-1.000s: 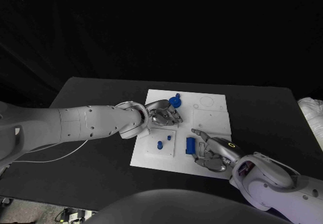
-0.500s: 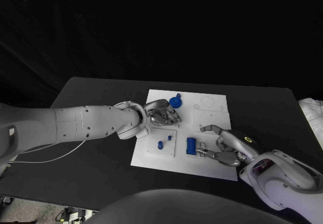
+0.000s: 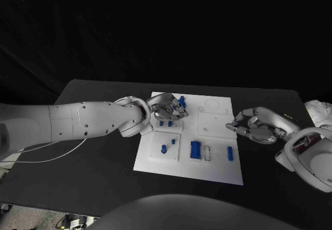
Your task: Assemble the parts on the task board
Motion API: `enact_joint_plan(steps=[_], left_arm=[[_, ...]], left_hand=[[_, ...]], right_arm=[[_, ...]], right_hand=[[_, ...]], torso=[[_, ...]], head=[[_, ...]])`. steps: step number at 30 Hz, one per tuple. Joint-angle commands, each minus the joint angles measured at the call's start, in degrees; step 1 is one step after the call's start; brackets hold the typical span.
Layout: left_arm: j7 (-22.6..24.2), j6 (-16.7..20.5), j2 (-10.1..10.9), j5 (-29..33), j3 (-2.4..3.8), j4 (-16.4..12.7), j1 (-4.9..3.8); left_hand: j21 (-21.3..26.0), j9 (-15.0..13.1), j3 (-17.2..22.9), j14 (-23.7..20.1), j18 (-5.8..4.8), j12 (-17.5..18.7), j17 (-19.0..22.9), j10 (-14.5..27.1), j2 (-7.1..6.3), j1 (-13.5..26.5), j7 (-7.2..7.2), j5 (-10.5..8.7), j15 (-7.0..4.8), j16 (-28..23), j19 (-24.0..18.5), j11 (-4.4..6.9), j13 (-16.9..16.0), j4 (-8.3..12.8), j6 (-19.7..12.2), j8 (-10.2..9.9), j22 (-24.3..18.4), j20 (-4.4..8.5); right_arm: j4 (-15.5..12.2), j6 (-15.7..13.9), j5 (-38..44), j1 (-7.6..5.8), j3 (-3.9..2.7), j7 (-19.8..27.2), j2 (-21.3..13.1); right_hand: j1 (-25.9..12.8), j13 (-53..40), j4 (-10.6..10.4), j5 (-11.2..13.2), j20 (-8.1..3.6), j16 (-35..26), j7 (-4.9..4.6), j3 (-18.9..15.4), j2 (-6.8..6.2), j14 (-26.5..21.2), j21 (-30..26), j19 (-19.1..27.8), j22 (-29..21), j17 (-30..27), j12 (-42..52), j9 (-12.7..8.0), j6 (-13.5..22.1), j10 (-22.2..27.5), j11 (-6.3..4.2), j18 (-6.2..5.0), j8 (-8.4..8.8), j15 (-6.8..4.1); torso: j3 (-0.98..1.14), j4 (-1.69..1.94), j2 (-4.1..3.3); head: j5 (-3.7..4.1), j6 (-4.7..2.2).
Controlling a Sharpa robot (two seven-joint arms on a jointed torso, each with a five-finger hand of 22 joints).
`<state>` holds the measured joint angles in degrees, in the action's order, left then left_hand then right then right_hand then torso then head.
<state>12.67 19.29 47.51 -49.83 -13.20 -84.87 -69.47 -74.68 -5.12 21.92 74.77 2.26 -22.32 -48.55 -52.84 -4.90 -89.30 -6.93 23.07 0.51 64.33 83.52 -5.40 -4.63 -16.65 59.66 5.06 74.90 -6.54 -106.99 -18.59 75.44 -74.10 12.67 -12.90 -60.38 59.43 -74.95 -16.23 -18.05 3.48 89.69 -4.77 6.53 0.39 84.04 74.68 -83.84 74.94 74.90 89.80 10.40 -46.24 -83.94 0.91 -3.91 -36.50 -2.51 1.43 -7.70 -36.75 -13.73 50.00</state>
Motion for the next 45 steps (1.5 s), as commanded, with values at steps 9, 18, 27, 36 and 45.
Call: enact_joint_plan(steps=[9,18,27,36,45], left_arm=[[0.9,1.8,1.1,2.5,0.05,-2.1,-3.54],[-0.2,1.6,1.6,2.4,-0.01,-2.2,-4.88],[-0.9,1.1,1.4,2.0,-0.04,-2.5,-5.04],[-1.2,0.8,1.3,1.8,-0.04,-2.5,-5.06],[-1.2,0.8,0.8,1.6,-0.05,-2.2,-5.04]], left_hand=[[0.6,-0.1,-0.4,-0.7,1.18,-0.6,1.5,-0.2,-0.24,1.8,-0.3,-0.87,0.29,-0.7,-0.4,0.09,-0.3,-0.1,0.1,0.4,10.5,-0.26],[0.6,-0.1,-0.3,-0.8,1.19,-1.0,1.5,-0.4,-0.22,1.9,-0.17,-1.11,0.26,-0.7,-0.4,0.2,-0.5,0.1,0.2,0.5,10.5,-0.26],[0.4,-0.1,-0.2,-0.7,1.16,-1.1,1.3,-0.5,-0.21,1.7,-0.16,-1.11,0.23,-0.6,-0.3,0.25,-0.6,0.2,0.3,0.5,10.6,-0.25],[0.4,-0.2,-0.2,-0.7,1.15,-1.2,1.3,-0.7,-0.2,1.6,-0.18,-1.16,0.21,-0.5,-0.3,0.27,-0.7,0.2,0.4,0.6,10.6,-0.24],[0.3,-0.2,-0.1,-0.7,1.13,-1.3,1.3,-0.7,-0.22,1.5,-0.18,-1.17,0.21,-0.5,-0.3,0.27,-0.7,0.2,0.4,0.6,10.6,-0.24]], right_arm=[[2.8,28.5,-5.2,-1.8,0.09,-21.8,0.5],[6.5,34.8,-5.6,-2.28,0.09,-25.3,4.1],[10.4,34.7,-11.1,-2.97,0.08,-26.1,9.5],[13.4,35.6,-19.0,-3.61,0.08,-26.6,13.6],[17.1,37.2,-22.9,-3.8,0.09,-27.2,17.1]], right_hand=[[1.6,-15.1,1.3,-6.0,-0.58,0.3,0.56,1.1,-0.38,6.0,2.6,-1.5,11.5,15.1,0.2,1.2,-4.2,-6.1,-0.77,1.2,5.65,-0.83],[1.0,-15.1,1.8,-7.7,-0.76,0.3,0.67,1.7,-0.34,6.0,2.6,-1.5,11.5,15.1,0.2,1.9,-5.7,-6.1,-0.93,1.18,7.84,-0.97],[-3.0,-15.1,1.1,1.0,-0.92,0.3,0.92,0.9,0.34,6.0,2.5,-1.3,11.4,15.1,0.2,2.9,-8.5,-6.1,-1.18,1.11,11.53,-1.17],[-6.4,-15.1,1.2,10.3,-0.95,0.3,0.76,-0.9,1.42,6.0,1.1,-0.7,10.9,15.1,0.2,3.0,-9.7,-6.1,-1.17,0.83,15.7,-1.19],[-6.2,-15.1,4.4,2.0,-0.36,0.3,-0.34,-0.8,1.91,6.0,-0.3,-0.3,10.6,15.1,0.2,1.1,-8.4,-6.1,-0.33,0.56,21.24,-0.48]], torso=[[-0.01,-0.11,-0.16],[-0.07,-0.06,-0.16],[-0.04,-0.1,-0.2],[-0.09,-0.06,-0.14],[-0.18,-0.19,-0.1]], head=[[0.07,0.0],[1.03,0.0],[1.96,0.0],[1.99,0.0],[2.44,0.0]])
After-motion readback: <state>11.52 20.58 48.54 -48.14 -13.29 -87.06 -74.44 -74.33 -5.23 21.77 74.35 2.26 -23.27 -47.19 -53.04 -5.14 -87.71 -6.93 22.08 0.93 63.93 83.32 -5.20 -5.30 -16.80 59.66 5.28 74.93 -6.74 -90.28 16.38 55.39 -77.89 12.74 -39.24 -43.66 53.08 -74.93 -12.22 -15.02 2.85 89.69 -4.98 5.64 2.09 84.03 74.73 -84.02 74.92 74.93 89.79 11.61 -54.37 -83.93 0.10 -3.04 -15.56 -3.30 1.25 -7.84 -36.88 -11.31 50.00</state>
